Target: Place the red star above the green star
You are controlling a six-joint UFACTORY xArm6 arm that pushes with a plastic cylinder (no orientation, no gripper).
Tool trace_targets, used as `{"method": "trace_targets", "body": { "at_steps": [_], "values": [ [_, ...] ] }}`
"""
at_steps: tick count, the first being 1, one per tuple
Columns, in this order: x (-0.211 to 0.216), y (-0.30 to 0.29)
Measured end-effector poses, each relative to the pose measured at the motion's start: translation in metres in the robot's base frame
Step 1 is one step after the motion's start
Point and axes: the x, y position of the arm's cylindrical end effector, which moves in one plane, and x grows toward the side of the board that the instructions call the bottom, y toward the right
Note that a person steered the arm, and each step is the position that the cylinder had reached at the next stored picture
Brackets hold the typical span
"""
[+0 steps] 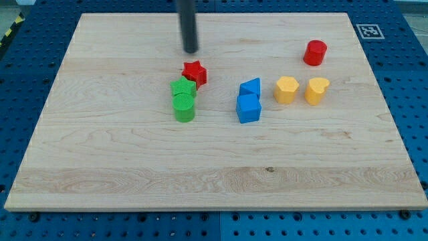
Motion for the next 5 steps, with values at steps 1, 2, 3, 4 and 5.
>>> {"method": "trace_targets", "body": {
  "at_steps": [1,2,3,4,5],
  "values": [
    [0.027,0.027],
    [0.052,0.027],
    [0.053,0.017],
    [0.053,0.002],
    [0.054,-0.007]
  ]
}}
